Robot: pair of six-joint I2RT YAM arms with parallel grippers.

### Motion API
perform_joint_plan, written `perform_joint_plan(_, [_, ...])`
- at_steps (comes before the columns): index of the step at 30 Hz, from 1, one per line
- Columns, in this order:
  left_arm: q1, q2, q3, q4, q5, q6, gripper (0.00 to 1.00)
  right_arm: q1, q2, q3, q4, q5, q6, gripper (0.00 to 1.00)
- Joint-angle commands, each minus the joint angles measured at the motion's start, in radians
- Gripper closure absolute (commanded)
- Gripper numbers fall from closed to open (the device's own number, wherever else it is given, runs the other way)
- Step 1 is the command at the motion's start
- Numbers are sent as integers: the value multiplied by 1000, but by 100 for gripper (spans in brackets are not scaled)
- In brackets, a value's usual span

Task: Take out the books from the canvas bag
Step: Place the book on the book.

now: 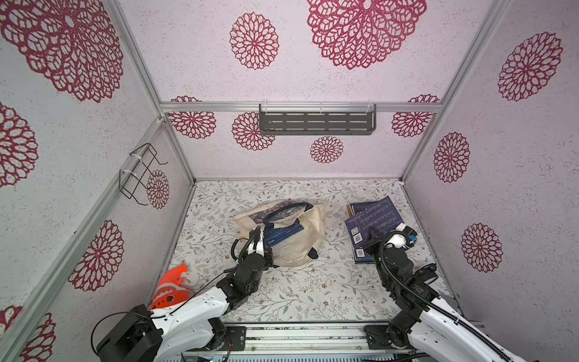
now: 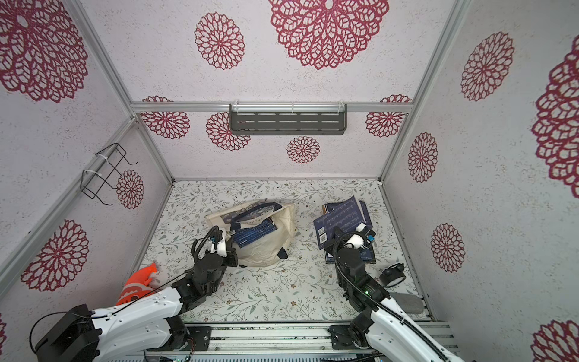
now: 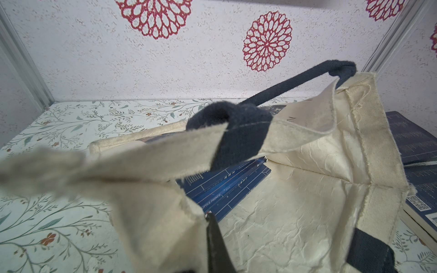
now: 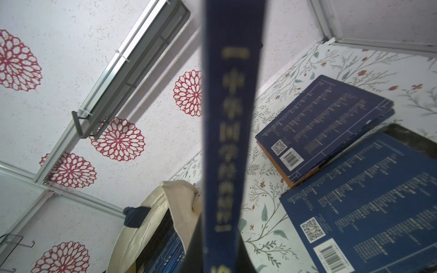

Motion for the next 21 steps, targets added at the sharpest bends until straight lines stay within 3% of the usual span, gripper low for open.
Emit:
perform_joint_plan(1, [-20, 0, 28, 15, 2, 3, 100, -22, -42, -2, -10, 59, 30, 100])
perform_joint_plan(13, [-23, -2, 30, 14, 2, 3, 100, -81, -63, -90, -55, 53, 208, 100])
perform_joint_plan(21, [-24, -2, 30, 14, 7, 1, 100, -153, -19, -153, -32, -57, 331, 100])
